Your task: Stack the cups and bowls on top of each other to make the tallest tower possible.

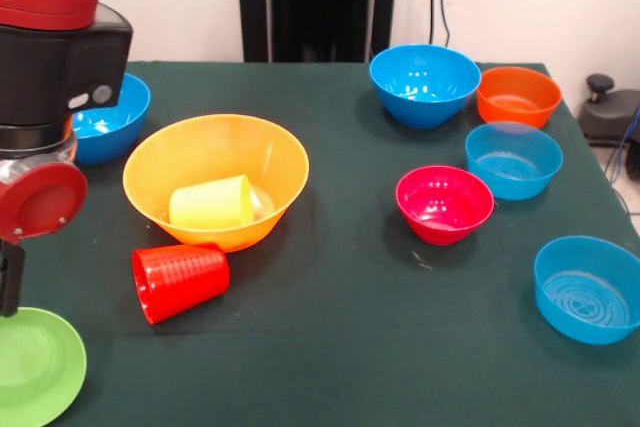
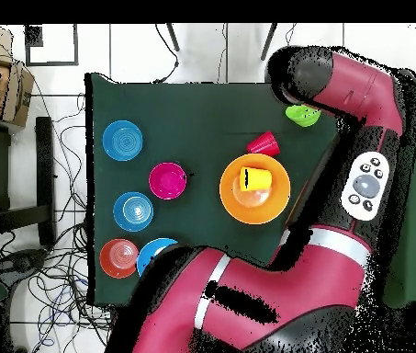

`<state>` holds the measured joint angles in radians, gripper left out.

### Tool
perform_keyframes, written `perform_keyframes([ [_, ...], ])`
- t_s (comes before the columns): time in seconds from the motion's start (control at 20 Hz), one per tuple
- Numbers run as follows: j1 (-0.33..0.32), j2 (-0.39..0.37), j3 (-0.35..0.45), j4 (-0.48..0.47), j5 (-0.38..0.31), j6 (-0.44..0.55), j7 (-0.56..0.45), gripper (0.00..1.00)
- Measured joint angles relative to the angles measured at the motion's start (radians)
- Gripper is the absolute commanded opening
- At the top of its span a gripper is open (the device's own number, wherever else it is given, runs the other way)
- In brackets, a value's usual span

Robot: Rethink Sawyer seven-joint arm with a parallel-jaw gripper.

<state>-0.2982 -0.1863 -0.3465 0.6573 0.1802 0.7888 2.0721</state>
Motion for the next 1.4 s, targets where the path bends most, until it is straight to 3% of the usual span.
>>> perform_keyframes([
  [1.4, 0.009, 0.033, 0.0, 0.0, 0.0, 0.0, 0.0, 1.0],
])
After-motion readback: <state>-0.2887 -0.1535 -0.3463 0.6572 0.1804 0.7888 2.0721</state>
